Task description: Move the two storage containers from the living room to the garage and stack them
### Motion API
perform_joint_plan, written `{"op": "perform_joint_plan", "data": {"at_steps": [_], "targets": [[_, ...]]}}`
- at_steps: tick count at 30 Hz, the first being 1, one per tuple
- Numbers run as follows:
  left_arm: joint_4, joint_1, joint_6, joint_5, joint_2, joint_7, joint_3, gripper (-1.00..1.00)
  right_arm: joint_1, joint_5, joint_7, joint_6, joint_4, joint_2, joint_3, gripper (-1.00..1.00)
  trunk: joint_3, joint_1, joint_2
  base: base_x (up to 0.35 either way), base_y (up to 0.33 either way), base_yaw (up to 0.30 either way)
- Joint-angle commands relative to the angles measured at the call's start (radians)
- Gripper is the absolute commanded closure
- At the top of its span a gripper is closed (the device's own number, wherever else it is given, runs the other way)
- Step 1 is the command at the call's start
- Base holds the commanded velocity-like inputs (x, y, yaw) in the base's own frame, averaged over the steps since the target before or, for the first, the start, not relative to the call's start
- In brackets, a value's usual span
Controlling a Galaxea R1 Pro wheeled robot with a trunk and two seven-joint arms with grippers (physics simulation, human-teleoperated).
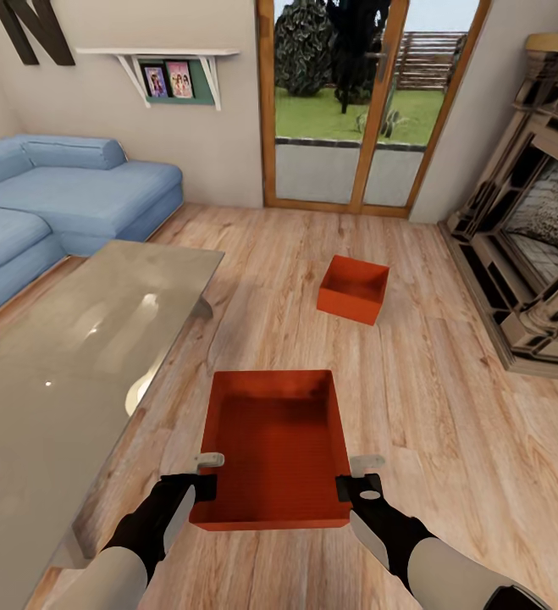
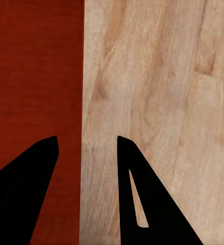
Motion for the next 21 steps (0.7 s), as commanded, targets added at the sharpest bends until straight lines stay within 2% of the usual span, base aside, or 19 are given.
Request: {"op": "perform_joint_plan", "data": {"at_steps": [1,21], "targets": [[0.0,0.0,0.006,0.001,0.001,0.01,0.001,1.0,-0.001,0.008,-0.006,0.004,-0.02,-0.001,-0.007,1.0,0.002,-0.004,0.007,0.0,0.0,0.0],[0.0,0.0,0.006,0.001,0.001,0.01,0.001,1.0,-0.001,0.008,-0.005,0.005,-0.02,-0.001,-0.007,1.0,0.065,-0.081,0.147,0.0,0.0,0.0]]}}
